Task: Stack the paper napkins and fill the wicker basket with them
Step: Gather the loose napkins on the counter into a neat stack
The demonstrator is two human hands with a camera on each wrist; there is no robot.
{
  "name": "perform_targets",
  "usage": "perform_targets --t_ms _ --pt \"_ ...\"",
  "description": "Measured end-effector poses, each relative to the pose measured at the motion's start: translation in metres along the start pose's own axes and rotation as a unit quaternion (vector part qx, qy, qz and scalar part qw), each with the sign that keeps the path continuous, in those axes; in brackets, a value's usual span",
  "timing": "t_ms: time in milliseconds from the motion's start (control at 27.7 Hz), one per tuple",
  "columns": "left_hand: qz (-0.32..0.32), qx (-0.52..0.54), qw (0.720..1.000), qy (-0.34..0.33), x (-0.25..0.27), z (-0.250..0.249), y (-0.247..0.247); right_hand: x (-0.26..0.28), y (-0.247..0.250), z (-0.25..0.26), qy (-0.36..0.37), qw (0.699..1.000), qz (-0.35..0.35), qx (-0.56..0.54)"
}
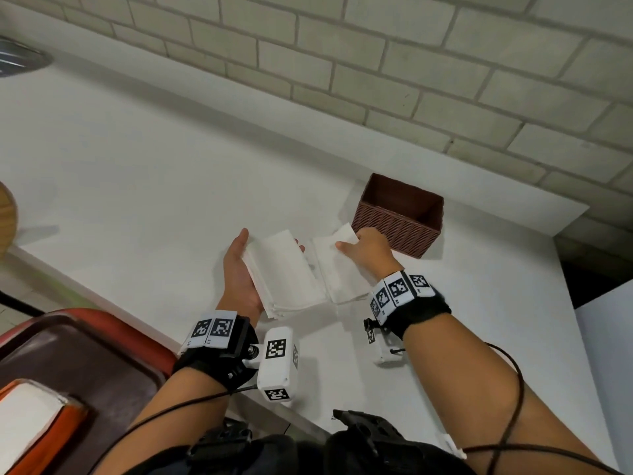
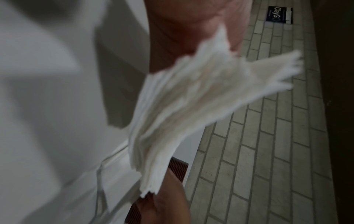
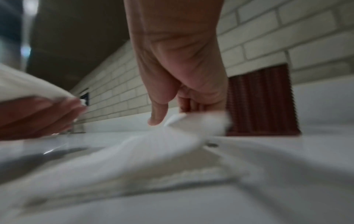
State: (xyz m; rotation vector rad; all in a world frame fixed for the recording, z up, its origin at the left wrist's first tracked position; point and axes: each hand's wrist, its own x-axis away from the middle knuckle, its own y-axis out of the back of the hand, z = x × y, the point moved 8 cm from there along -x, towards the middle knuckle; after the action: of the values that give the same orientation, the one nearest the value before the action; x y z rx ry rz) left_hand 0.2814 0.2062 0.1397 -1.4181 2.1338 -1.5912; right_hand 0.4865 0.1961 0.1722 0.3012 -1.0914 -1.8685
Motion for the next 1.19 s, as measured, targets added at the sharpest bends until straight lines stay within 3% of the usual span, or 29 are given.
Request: perform_targets --t_ms 108,180,289,505,650,758,866,938,1011,1191 --pt "0.01 0.011 1.0 0.006 -0.001 0.0 -0.003 0.002 0.003 -0.002 -0.037 0.984 -0.015 0.173" --pt "0.017 0.009 1.0 0.009 0.0 0.001 -0.007 0.002 -0.01 -0.008 -0.05 0.971 0.036 0.23" --pt "0.015 -0.017 1.0 0.002 0.002 0.0 -0.011 0.0 -0.022 -0.018 -0.073 0.977 0.061 0.193" --pt "-0.047 -0.041 0.998 0.014 -0.004 0.007 -0.006 0.014 -0.015 -0.009 -0.013 0.985 0.081 0.154" --pt "-0.089 -0.059 0.994 0.002 -0.005 0.008 0.0 0.029 0.032 0.005 -0.022 0.993 0.001 0.113" --pt "-0.079 -0.048 0.996 0.016 -0.009 0.013 0.001 0.05 0.077 0.038 0.061 0.996 -0.057 -0.036" --pt "-0.048 -0.083 0.995 0.029 -0.007 0.021 -0.016 0.075 0.075 0.061 0.104 0.966 0.031 -0.234" --pt "-0.029 -0.13 0.991 0.027 -0.004 0.027 -0.031 0.081 0.05 0.06 0.101 0.972 0.075 -0.198" --pt "-0.018 -0.156 0.987 0.017 -0.004 0.03 -0.039 0.079 0.03 0.049 0.096 0.986 0.071 -0.112" --pt "0.036 -0.081 0.996 0.027 -0.006 0.035 -0.048 0.077 0.02 0.037 0.112 0.991 0.044 -0.053"
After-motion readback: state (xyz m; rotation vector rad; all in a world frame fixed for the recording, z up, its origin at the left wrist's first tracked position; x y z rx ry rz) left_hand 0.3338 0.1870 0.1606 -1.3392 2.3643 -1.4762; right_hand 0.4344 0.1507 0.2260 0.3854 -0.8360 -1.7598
